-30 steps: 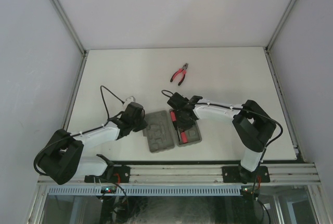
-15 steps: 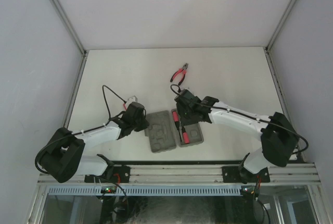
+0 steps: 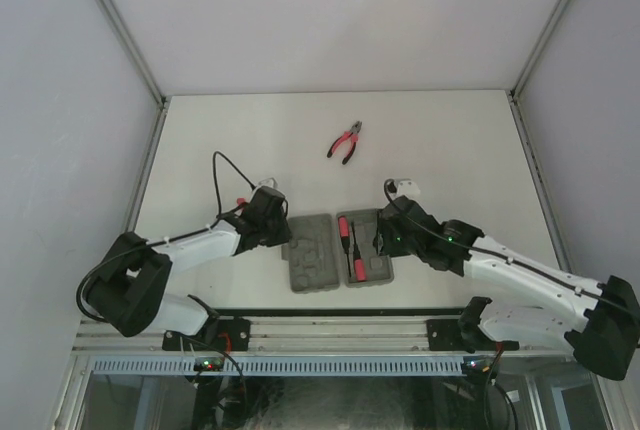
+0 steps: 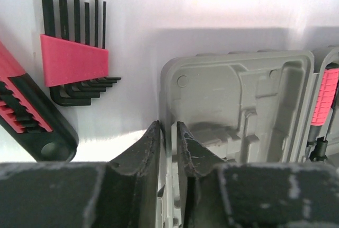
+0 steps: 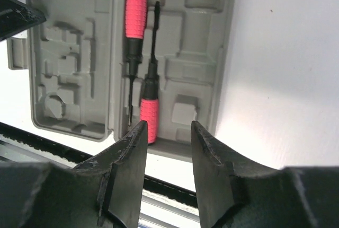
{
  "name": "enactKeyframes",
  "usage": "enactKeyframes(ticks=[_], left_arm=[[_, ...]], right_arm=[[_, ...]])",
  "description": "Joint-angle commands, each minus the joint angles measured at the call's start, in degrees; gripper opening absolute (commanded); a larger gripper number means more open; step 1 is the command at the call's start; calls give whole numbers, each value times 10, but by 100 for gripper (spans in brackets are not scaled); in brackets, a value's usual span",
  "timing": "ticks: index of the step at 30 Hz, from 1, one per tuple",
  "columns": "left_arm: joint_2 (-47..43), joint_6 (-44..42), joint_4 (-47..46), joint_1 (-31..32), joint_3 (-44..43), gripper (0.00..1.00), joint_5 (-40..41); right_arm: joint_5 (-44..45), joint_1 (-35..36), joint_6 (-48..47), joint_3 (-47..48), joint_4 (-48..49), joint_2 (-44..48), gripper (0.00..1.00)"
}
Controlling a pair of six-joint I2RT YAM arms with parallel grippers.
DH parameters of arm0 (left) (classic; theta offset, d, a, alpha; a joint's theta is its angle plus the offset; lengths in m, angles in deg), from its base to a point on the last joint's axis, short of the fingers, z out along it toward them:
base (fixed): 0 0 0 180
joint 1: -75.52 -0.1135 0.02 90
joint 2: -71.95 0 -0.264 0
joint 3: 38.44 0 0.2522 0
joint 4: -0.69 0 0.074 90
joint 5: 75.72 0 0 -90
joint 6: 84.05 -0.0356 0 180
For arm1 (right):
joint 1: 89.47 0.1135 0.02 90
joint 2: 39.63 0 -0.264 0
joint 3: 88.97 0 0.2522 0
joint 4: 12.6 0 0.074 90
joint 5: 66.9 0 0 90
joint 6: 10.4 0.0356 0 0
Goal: Sort the tools into containers
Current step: Adjust the screwdriver in the storage box, then move the pliers to the center of the board.
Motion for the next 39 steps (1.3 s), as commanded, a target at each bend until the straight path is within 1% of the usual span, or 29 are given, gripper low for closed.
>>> enactKeyframes(ticks=[1, 4, 7, 12, 14, 18, 21, 25, 29, 34, 39], left_arm=[[-17, -27, 28, 4, -50, 26, 5], [-30, -37, 58, 4, -71, 33, 29], [-45, -49, 94, 3, -96, 37, 55], [-70, -64, 125, -9, -122, 37, 75], [-75, -90, 128, -11, -135, 37, 73], [-72, -112, 146, -10, -170, 34, 71], [-83, -121, 175, -10, -192, 32, 71], [-152, -127, 204, -10, -189, 33, 75], [-236, -138, 241, -10, -185, 37, 72], [-317, -164, 291, -11, -193, 43, 71], [-363, -200, 346, -11, -212, 44, 75]], right_arm=[[16, -5, 21, -32, 22, 56, 38], [17, -7, 22, -54, 18, 92, 40], [22, -8, 24, -71, 14, 126, 45], [18, -11, 24, -101, 22, 177, 48], [15, -14, 26, -110, 25, 186, 48], [14, -24, 33, -124, 36, 190, 48], [6, -46, 30, -123, 58, 180, 47], [-19, -101, 30, -118, 107, 156, 47], [-29, -138, 29, -103, 177, 111, 47], [-59, -180, 21, -50, 236, 5, 47], [-95, -204, 15, 35, 268, -126, 47]])
